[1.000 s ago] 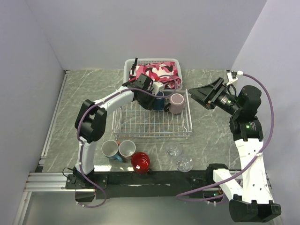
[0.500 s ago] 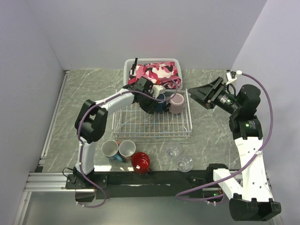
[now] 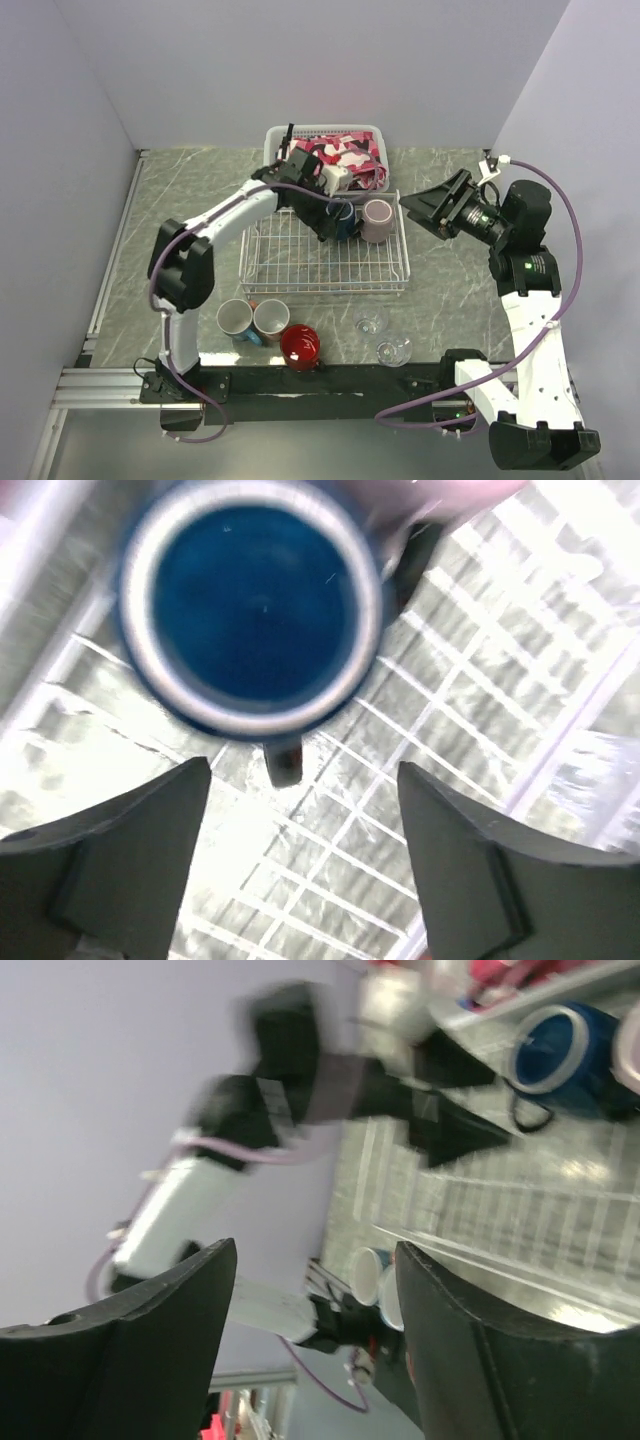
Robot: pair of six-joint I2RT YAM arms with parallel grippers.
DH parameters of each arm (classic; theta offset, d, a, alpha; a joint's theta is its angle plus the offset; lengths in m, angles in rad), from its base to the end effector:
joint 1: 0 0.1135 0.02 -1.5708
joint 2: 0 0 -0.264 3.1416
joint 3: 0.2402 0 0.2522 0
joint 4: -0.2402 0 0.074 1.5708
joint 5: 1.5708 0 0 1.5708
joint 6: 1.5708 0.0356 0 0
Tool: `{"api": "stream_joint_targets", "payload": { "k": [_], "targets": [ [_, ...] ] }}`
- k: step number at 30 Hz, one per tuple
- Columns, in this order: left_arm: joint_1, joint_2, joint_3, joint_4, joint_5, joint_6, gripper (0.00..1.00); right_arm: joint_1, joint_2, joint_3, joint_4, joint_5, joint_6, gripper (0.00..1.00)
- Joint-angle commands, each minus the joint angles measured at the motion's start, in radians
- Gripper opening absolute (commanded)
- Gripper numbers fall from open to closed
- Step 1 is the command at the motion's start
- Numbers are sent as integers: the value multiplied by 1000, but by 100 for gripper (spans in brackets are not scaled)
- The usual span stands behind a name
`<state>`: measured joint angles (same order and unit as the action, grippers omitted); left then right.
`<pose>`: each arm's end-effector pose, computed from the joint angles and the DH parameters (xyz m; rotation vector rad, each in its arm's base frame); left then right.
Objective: Load the cups into the dish rack
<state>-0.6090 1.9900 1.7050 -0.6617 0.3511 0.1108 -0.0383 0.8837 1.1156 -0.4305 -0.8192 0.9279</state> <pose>0.3557 -0.2630 0.2562 1.0341 2.3341 -0.6408 0.1744 0.0193 0.4129 0.2698 1.8935 1.3412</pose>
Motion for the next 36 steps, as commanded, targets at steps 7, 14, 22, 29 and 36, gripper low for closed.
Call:
{"api": "stream_joint_targets", "payload": {
  "k": [7, 14, 22, 29, 36],
  "targets": [
    [228, -428, 95, -124, 161, -8, 91, 338, 179, 177, -483, 391, -326, 75],
    [385, -579, -53, -116, 187, -14, 97, 826, 468, 371, -695, 693, -412, 83],
    [408, -675, -174, -65, 167, -43, 96, 977, 696, 510, -706, 684, -469, 81],
    [410, -715, -200, -68, 152, -59, 97, 1051, 883, 653, -656, 657, -494, 77],
    [413, -749, -214, -84, 126, -46, 96, 1081, 962, 633, -590, 655, -505, 73]
  ]
}}
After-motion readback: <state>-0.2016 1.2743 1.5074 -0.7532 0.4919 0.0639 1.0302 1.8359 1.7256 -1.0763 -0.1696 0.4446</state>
